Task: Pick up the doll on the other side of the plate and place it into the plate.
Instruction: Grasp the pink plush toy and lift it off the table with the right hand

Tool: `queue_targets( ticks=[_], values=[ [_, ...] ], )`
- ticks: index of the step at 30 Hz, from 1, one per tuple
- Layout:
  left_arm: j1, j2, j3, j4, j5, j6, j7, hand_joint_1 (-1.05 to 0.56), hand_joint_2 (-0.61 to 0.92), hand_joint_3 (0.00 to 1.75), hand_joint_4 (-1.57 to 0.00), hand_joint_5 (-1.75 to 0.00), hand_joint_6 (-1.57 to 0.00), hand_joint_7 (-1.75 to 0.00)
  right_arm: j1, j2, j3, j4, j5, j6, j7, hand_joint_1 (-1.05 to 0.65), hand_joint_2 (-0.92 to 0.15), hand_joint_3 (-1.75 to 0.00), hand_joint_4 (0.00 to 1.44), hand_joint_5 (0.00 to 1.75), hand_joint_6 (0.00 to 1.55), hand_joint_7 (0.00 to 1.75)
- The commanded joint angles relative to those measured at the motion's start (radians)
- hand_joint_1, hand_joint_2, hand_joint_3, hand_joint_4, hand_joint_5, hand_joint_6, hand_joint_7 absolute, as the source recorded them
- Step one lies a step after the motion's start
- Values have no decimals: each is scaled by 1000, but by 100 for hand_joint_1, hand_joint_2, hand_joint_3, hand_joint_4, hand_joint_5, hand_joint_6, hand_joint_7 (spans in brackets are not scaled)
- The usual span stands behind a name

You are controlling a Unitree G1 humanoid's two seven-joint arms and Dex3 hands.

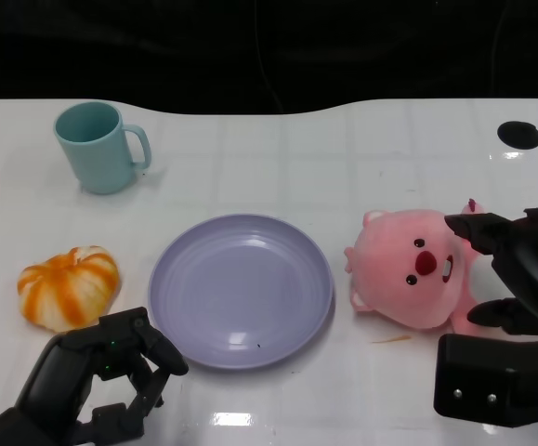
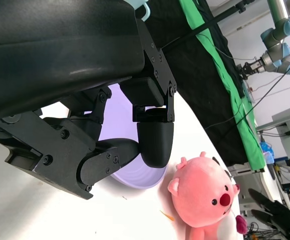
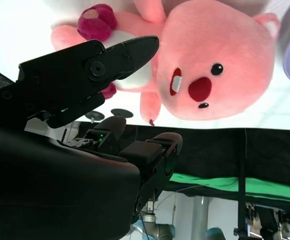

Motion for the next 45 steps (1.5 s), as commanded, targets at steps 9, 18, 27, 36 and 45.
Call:
queue_targets(
  ticks=[9, 18, 27, 36, 45],
  values=[
    [10, 12, 7, -17, 4, 6, 8, -17, 61, 97, -75, -152, -82, -118, -63, -17, 17, 102, 21, 40, 4, -64, -86, -1, 45, 25, 43, 0],
    [13, 14, 8, -16, 7, -3, 10, -17, 61, 98, -76, -152, -82, -118, -107, -12, 36, 173, 58, 68, -1, -66, -87, -1, 43, 22, 39, 0],
    [15, 12, 7, -17, 4, -7, 8, -16, 61, 98, -76, -152, -82, -117, -161, -11, 65, 276, 93, 57, -23, -68, -88, 0, 43, 20, 39, 0],
    [21, 9, 7, -33, 4, 7, 11, -17, 62, 97, -75, -151, -82, -115, -258, 6, 108, 437, 136, 70, -1, -69, -90, 0, 39, 16, 39, 0],
    [32, 5, 3, -48, 3, 4, 11, -17, 61, 97, -75, -151, -82, -116, -404, 42, 162, 709, 196, 70, -11, -67, -91, 0, 36, 12, 37, 0]
  ],
)
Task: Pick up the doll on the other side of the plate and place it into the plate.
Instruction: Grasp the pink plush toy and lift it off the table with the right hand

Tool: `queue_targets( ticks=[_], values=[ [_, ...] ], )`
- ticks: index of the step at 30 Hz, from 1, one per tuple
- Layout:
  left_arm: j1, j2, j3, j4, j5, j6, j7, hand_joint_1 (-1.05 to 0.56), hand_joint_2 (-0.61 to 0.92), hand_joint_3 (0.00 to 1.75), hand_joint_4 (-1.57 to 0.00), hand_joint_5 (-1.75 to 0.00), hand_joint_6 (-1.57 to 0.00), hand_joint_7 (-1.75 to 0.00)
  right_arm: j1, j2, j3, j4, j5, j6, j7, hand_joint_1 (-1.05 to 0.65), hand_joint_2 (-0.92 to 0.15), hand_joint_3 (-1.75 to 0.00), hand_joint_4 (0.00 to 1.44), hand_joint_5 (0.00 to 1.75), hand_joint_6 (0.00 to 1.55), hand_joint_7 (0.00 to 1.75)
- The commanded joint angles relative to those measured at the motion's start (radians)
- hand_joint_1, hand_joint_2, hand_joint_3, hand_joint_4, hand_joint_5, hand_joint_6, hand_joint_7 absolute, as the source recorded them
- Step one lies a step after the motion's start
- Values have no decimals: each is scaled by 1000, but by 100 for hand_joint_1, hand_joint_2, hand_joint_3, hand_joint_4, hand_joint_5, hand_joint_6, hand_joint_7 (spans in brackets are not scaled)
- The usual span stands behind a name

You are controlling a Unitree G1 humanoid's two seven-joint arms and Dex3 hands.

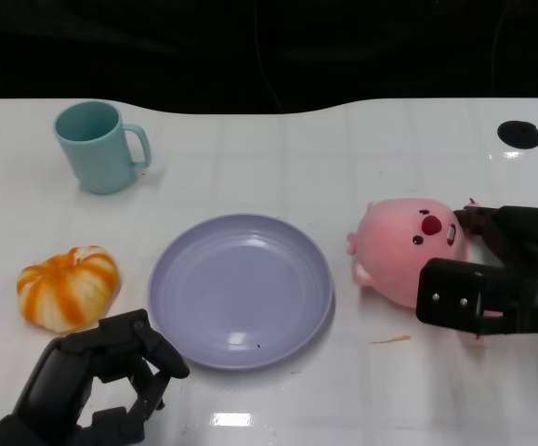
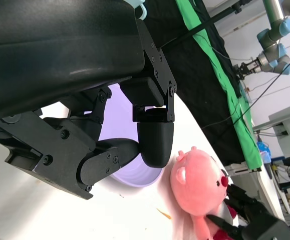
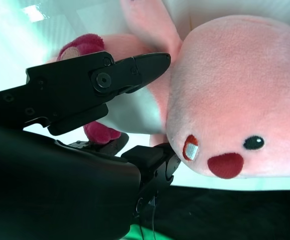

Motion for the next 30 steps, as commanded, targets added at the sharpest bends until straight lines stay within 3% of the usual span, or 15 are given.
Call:
queue_targets(
  ticks=[1, 12, 21, 24, 26, 28, 30],
  values=[
    [9, 7, 3, -21, 5, 6, 11, -17, 61, 97, -75, -152, -82, -116, -48, 16, 26, 103, 18, 8, -4, -67, -91, 0, 36, 12, 37, 0],
    [29, 2, -4, -59, 15, 23, 18, -18, 61, 96, -75, -153, -83, -115, -239, 95, 80, 467, 93, -26, -26, -61, -92, -3, 35, 9, 40, 2],
    [36, -2, -9, -78, 16, 35, 21, -18, 60, 98, -74, -155, -83, -117, -307, 140, 126, 650, 115, -70, -91, -57, -92, -3, 43, 11, 53, 6],
    [39, -4, -10, -86, 18, 42, 22, -17, 60, 99, -74, -156, -83, -117, -317, 152, 127, 687, 125, -82, -123, -52, -92, -3, 50, 13, 62, 8],
    [42, -6, -11, -95, 19, 54, 25, -17, 59, 100, -74, -156, -83, -118, -311, 154, 116, 700, 142, -114, -180, -32, -92, -2, 67, 16, 79, 9],
    [43, -6, -12, -100, 16, 58, 24, -16, 59, 101, -74, -156, -83, -118, -306, 153, 110, 714, 154, -146, -235, -21, -92, -2, 89, 23, 93, 11],
    [42, -6, -12, -104, 16, 60, 24, -15, 59, 101, -73, -156, -83, -118, -306, 149, 121, 729, 148, -173, -277, -19, -92, -5, 100, 30, 100, 11]
  ],
)
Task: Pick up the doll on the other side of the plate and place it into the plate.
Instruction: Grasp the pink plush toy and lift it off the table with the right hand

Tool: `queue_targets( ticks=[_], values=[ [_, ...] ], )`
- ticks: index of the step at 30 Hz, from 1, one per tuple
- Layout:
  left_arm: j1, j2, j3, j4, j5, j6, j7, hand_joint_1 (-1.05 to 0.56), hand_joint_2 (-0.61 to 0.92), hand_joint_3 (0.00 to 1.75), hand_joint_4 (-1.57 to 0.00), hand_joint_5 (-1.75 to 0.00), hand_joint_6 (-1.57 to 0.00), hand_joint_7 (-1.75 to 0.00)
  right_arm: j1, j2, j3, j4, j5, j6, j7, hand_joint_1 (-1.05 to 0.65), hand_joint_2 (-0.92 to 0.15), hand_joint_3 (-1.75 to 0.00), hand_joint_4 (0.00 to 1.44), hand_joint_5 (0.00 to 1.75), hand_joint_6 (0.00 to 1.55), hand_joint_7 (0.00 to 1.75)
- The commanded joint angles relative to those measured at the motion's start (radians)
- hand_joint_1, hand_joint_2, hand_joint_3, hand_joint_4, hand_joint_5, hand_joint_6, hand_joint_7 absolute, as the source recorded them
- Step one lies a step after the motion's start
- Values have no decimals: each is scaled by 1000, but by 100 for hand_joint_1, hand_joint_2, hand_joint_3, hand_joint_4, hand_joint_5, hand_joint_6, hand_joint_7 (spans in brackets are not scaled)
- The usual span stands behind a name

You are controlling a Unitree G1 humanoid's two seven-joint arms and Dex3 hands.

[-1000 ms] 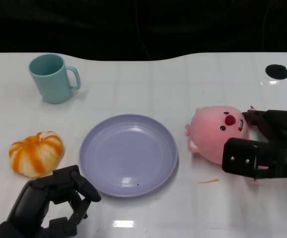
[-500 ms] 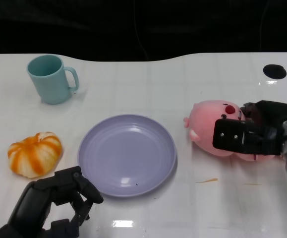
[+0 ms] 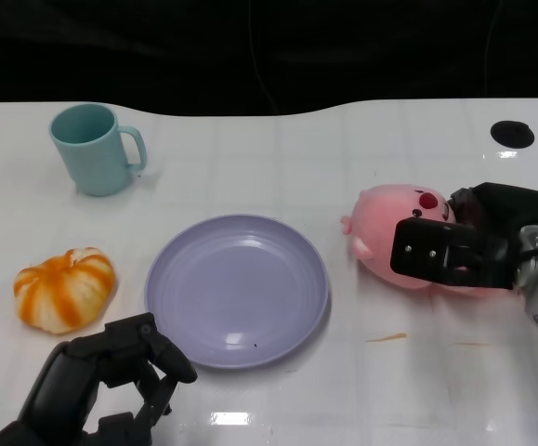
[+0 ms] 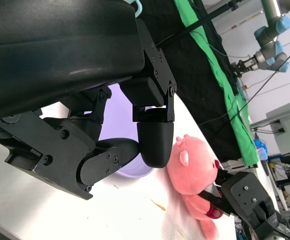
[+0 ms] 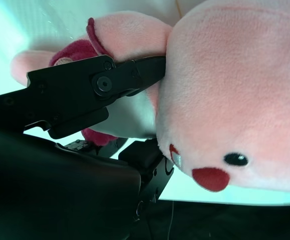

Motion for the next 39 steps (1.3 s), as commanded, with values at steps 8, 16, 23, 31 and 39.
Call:
queue_targets(
  ticks=[8, 16, 23, 31, 39],
  values=[
    [2, 7, 1, -30, -1, 20, 10, -13, 57, 104, -74, -155, -83, -118, 23, 8, 59, 78, -5, -37, -38, -25, -92, -34, 77, 107, 101, 0],
    [0, 4, -1, -35, 3, 29, 13, -11, 56, 107, -75, -155, -83, -118, 26, 4, 48, 79, 19, -44, -59, -28, -92, -40, 75, 125, 105, 1],
    [-2, 2, -2, -32, 4, 23, 12, -9, 56, 108, -74, -155, -82, -120, 44, -11, -8, 39, 89, -101, -103, -21, -92, -39, 79, 172, 105, 69],
    [-5, 2, 0, -30, -3, 30, 10, -8, 55, 109, -74, -155, -82, -120, 83, -42, -77, -71, 144, -181, -180, -17, -76, -64, 85, 175, 65, 174],
    [-10, 7, 3, -21, 8, 22, 14, -6, 54, 110, -75, -156, -82, -121, 127, -67, -142, -185, 174, -180, -188, -16, -73, -71, 86, 175, 66, 175]
  ],
)
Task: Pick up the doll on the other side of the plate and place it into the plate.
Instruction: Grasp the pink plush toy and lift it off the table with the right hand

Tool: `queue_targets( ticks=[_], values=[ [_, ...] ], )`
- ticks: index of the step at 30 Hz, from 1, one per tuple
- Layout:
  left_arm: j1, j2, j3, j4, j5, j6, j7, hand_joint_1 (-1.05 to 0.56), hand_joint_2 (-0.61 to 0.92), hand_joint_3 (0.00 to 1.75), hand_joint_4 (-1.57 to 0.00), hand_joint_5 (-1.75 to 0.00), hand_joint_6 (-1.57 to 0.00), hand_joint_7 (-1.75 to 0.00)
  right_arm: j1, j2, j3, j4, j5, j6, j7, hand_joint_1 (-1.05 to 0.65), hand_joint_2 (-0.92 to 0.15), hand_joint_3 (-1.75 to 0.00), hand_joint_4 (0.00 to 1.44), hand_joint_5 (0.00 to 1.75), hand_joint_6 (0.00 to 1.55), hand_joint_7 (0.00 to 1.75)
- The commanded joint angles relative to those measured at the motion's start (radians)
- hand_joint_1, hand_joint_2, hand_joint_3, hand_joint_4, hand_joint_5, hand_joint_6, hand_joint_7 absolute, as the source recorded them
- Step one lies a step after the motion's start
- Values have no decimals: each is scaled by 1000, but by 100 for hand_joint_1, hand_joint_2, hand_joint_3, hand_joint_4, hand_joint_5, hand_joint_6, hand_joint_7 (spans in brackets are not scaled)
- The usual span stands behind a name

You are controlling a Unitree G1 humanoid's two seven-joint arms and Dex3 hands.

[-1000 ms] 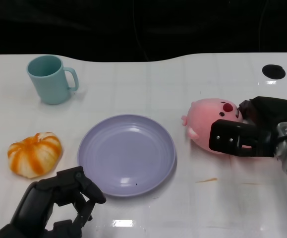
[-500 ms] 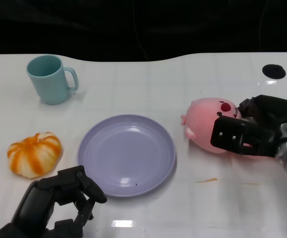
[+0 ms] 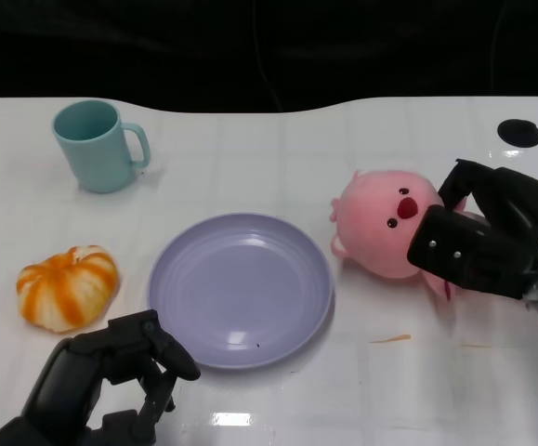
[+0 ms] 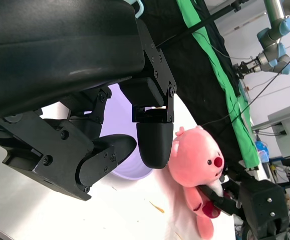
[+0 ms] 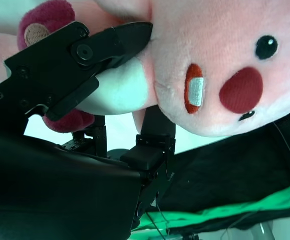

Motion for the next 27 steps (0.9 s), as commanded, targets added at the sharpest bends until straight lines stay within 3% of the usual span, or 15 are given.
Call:
queue_targets(
  ticks=[1, 11, 15, 18, 27],
  values=[
    [-10, 13, 8, 6, 8, -2, 10, -7, 54, 111, -75, -156, -82, -121, 19, -32, -28, -44, 20, -8, -14, -16, -72, -72, 86, 175, 66, 175],
    [-10, 15, 8, 6, 13, 7, 11, -7, 54, 110, -74, -156, -81, -121, 50, -37, -57, -109, 22, -8, -12, -13, -69, -71, 85, 175, 64, 175],
    [-13, 13, 9, 16, 13, -4, 10, -7, 55, 109, -74, -155, -81, -121, 64, -41, -69, -139, 25, -37, -24, -12, -63, -83, 85, 175, 67, 175],
    [-14, 11, 10, 20, 12, -5, 10, -8, 55, 108, -74, -155, -81, -121, 73, -39, -81, -171, 32, -48, -23, -11, -53, -102, 86, 175, 71, 175],
    [-18, 12, 10, 27, 13, -5, 7, -7, 56, 106, -74, -155, -81, -121, 94, -23, -93, -287, 55, -77, 8, -9, -45, -120, 93, 175, 76, 175]
  ],
)
